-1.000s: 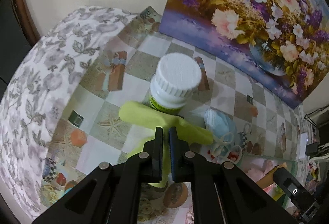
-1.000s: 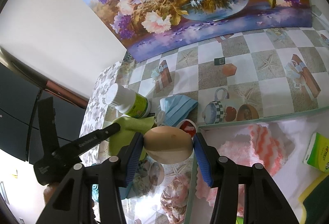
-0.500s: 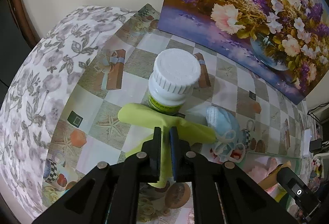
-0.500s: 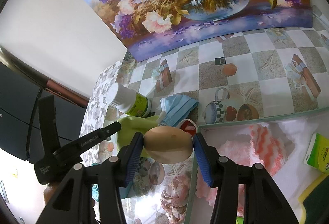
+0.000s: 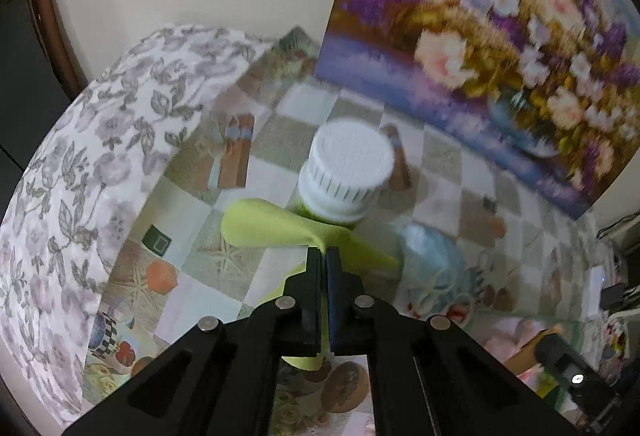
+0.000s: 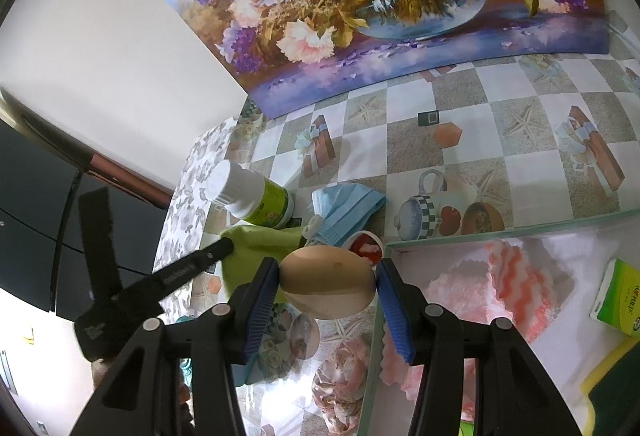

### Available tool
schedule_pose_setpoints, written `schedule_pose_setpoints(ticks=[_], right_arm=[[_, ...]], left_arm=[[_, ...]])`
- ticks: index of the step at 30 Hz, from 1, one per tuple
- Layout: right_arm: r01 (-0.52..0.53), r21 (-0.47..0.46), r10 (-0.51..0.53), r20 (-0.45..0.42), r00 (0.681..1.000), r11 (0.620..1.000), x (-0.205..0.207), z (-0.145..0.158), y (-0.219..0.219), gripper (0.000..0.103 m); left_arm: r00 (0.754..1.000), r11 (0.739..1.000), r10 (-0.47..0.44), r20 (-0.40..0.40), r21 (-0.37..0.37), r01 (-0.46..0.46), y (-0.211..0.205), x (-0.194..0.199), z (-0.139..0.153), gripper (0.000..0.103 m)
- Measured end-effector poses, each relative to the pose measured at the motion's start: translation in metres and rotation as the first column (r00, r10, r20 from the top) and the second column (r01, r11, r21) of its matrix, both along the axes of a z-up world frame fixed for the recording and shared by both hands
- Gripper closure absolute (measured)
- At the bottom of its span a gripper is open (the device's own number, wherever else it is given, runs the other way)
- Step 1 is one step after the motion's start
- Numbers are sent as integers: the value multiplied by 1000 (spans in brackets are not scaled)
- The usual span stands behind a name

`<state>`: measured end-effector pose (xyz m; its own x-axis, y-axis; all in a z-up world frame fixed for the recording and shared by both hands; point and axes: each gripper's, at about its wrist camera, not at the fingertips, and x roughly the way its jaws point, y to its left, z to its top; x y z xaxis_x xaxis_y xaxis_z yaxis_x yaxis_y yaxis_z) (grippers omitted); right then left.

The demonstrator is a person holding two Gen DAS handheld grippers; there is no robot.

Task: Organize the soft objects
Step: 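Lift the lime-green cloth off the table with the left gripper, then carry the lime-green cloth and tan sponge over the white tray with both grippers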

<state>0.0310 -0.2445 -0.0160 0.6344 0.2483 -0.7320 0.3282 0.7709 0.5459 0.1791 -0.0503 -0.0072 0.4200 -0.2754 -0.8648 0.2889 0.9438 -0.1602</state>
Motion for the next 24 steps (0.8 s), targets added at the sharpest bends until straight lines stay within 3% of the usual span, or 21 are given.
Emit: schedule_pose_setpoints(ticks=[5,14,19,24], right_arm=[[10,-13,-10,32,999,1000,-5,13,-2,50],[88,-62,-79,129,988,994,-36,60,-20,50],[170,-144,-148,148,978,975,-66,88,-35,50],[267,-227,-244,125,962,937,-101,104,-54,50]], left_arm=[[998,997,-6,67,-82,12,4,-9,39,101],[970,982,-55,238,-165,96,7,-51,113,101],[959,967,-107,264,-195,162,-5,-79,133,101],[941,952,-191,280,-181,247,-31,-113,144,101]])
